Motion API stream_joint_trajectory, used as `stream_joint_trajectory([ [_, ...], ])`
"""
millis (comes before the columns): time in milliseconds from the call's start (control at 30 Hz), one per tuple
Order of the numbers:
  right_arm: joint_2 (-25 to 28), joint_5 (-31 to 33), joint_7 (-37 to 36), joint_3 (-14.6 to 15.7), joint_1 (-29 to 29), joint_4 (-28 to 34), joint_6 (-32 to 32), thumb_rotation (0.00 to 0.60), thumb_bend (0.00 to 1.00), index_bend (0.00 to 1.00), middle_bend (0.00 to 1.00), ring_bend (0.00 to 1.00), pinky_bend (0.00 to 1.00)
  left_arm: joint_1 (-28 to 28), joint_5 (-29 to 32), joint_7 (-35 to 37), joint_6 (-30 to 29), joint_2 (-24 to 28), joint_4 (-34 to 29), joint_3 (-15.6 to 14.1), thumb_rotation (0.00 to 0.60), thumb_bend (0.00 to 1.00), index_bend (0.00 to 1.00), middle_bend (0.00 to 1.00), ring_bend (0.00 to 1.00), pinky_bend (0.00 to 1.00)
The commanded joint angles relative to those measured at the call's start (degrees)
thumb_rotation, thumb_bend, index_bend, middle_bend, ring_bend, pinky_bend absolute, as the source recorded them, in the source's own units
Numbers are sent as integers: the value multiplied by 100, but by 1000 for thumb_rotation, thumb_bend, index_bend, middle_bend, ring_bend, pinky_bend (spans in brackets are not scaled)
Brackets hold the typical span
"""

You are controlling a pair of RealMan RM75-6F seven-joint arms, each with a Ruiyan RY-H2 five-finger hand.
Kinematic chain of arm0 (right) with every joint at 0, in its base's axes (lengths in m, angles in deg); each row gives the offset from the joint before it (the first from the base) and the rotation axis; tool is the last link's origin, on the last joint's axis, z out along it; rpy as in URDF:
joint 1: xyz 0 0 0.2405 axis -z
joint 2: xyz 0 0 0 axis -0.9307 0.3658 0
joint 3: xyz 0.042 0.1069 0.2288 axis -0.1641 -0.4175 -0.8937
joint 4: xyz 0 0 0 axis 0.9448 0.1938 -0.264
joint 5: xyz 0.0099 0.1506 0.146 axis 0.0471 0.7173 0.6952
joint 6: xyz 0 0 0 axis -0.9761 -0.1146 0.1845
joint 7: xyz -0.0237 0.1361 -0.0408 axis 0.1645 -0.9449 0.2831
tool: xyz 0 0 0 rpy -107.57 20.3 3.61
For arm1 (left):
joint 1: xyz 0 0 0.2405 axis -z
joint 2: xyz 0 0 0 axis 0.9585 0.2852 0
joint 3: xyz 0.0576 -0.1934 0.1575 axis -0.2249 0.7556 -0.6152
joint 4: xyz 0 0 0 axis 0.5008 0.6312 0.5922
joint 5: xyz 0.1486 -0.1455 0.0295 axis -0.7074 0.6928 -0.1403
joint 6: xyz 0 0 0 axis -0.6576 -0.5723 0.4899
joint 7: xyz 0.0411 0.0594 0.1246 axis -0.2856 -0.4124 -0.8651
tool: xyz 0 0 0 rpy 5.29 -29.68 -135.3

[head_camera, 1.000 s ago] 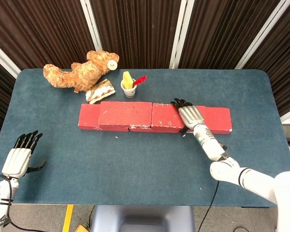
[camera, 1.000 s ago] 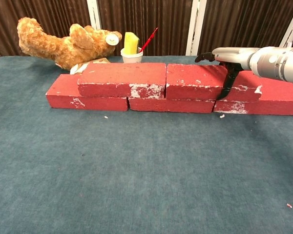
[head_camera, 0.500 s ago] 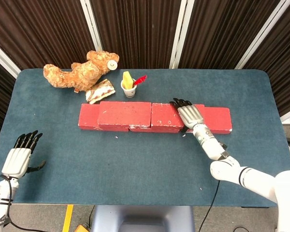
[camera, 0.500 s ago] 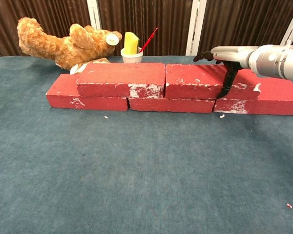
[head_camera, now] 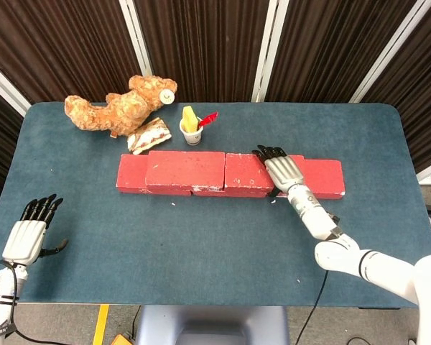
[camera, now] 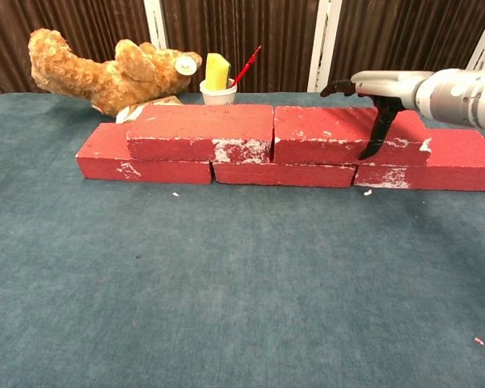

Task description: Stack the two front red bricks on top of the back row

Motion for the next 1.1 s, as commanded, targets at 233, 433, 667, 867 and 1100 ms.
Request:
stream_joint_trajectory([
  [233, 1152, -723, -745, 21, 780, 1052, 776, 600, 49, 0, 0, 0, 129, -33, -50, -68, -95, 20, -72, -12, 600, 229, 0, 0, 0, 47],
  [433, 1775, -1633, -1063, 440, 1921, 1627, 2317, 600, 49, 0, 0, 0, 114, -76, -68, -224, -235, 7, -110, 10, 600, 253, 0, 0, 0, 46],
  [667, 1309, -2603, -94, 1406, 3560, 1504, 4582, 600, 49, 0, 0, 0, 27, -122, -72, -358, -414, -49, -132, 66, 600, 278, 0, 0, 0, 46],
  [867, 1207, -2676, -150, 1470, 3972, 1440, 4858, 600, 50, 0, 0, 0, 0, -170, -219, -452, -608, -25, -230, 34, 600, 277, 0, 0, 0, 47],
  [1100, 1287, -2830, -135, 1473, 4076, 1549, 4888, 600, 49, 0, 0, 0, 0, -208, -298, -517, -703, 14, -319, 4, 600, 325, 0, 0, 0, 47],
])
